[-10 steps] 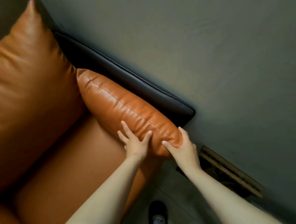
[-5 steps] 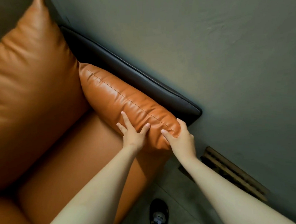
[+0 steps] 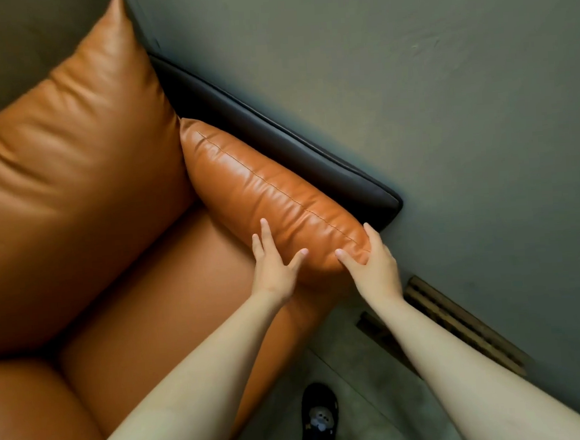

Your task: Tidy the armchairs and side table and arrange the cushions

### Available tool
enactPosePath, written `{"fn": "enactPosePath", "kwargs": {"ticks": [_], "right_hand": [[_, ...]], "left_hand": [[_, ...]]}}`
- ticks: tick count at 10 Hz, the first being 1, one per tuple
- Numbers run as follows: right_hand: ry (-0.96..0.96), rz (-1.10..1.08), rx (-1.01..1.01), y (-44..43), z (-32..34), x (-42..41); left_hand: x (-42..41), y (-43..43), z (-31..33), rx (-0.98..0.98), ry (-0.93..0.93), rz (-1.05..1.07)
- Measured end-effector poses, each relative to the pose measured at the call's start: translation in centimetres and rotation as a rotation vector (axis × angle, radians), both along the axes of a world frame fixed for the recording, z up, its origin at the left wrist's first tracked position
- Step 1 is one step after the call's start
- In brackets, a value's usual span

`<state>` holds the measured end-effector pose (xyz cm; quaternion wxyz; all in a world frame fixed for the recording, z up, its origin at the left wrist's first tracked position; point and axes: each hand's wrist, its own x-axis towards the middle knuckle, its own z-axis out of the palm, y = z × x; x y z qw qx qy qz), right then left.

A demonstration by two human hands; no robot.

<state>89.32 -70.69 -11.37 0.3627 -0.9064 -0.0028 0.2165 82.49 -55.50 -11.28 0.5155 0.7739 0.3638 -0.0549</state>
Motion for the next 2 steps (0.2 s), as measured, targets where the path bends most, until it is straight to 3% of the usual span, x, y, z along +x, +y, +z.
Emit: {"fn": "enactPosePath", "kwargs": {"ticks": [2], "right_hand": [[0.028, -0.095, -0.046, -0.4, 1.0, -3.5]], "left_hand": [[-4.0, 0.6, 1.1, 0.009, -0.014, -0.022]]}}
